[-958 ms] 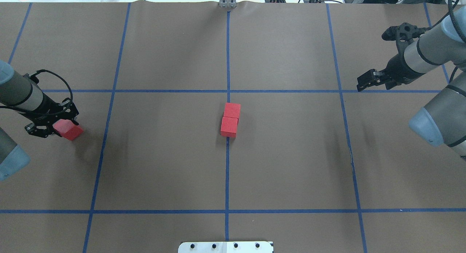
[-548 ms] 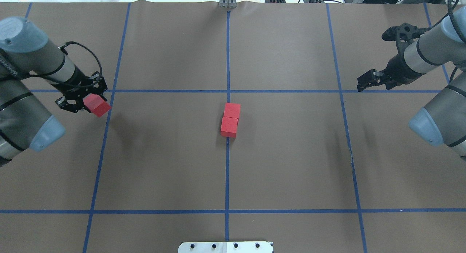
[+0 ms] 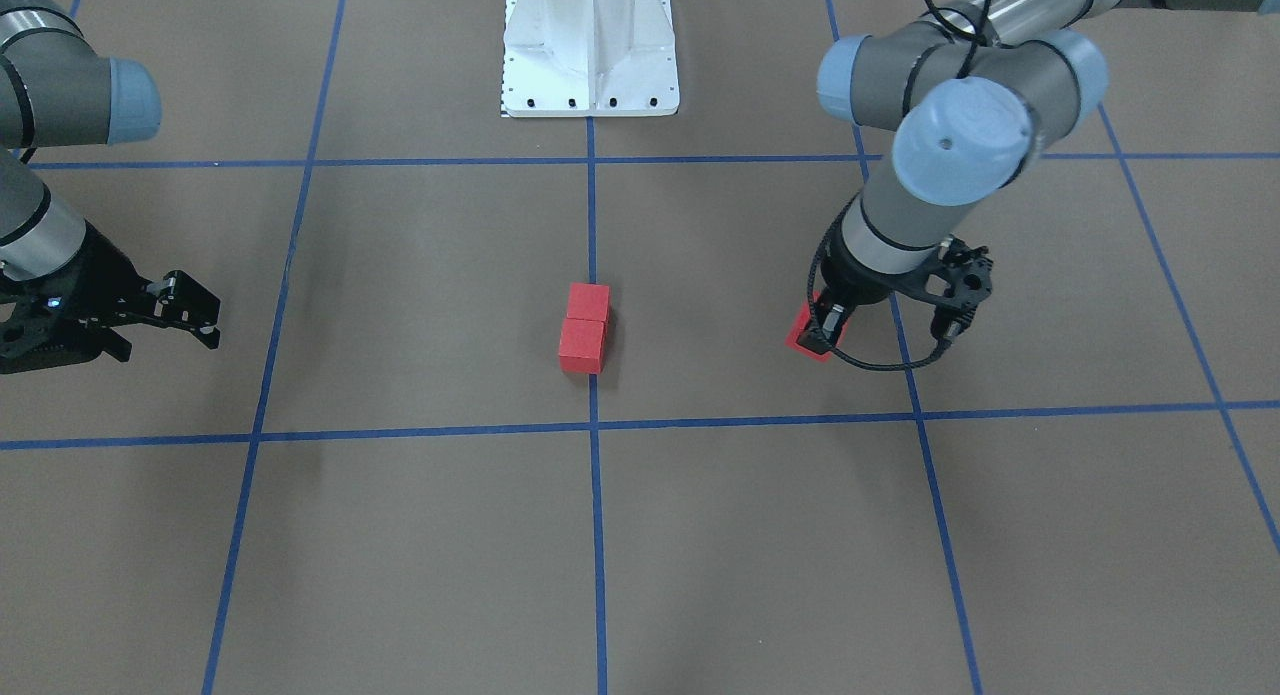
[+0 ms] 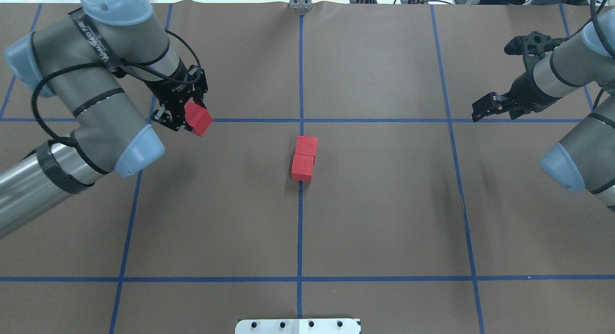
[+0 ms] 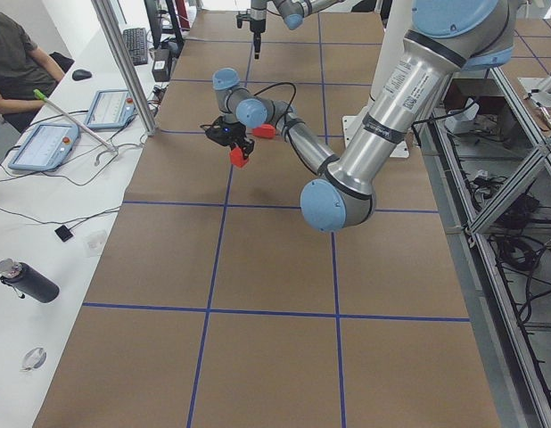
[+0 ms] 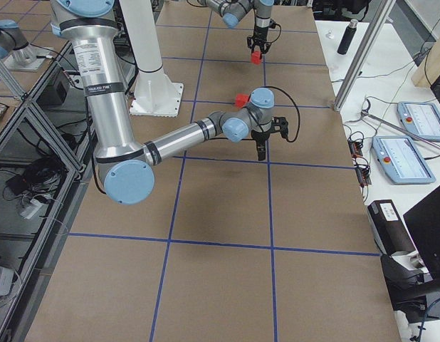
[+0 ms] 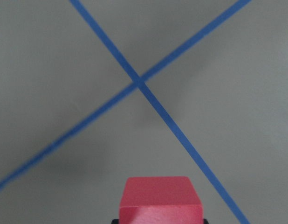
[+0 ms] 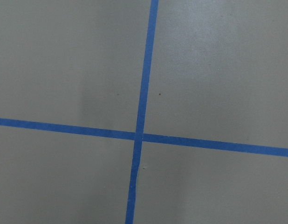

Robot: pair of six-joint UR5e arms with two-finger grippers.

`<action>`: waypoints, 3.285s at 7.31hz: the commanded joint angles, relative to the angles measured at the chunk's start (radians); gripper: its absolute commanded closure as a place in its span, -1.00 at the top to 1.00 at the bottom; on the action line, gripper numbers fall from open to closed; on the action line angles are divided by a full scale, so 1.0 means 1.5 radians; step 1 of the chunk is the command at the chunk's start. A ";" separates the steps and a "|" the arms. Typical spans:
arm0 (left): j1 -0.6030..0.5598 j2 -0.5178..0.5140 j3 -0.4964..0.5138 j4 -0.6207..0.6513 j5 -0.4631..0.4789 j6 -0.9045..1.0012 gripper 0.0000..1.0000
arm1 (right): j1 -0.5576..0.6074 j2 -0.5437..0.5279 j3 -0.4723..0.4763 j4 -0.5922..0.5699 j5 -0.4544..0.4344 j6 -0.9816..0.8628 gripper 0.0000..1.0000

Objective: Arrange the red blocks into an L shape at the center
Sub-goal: 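Carry the cube with the left gripper beside the center cube, on the left-arm side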

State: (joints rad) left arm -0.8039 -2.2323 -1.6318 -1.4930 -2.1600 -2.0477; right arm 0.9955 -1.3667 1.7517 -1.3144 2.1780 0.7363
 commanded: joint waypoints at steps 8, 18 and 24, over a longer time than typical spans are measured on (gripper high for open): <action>0.132 -0.201 0.270 -0.129 0.096 -0.263 -1.00 | -0.001 0.001 -0.012 0.000 0.000 0.000 0.99; 0.139 -0.202 0.278 -0.146 0.116 -0.296 -1.00 | -0.001 0.002 -0.010 0.000 0.001 0.000 0.99; 0.140 -0.202 0.278 -0.148 0.116 -0.295 1.00 | -0.001 0.002 -0.011 0.000 0.001 0.000 0.99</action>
State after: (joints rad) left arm -0.5940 -2.5345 -1.2149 -1.7145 -1.9865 -2.4911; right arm 0.9941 -1.3637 1.7353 -1.3146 2.1798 0.7363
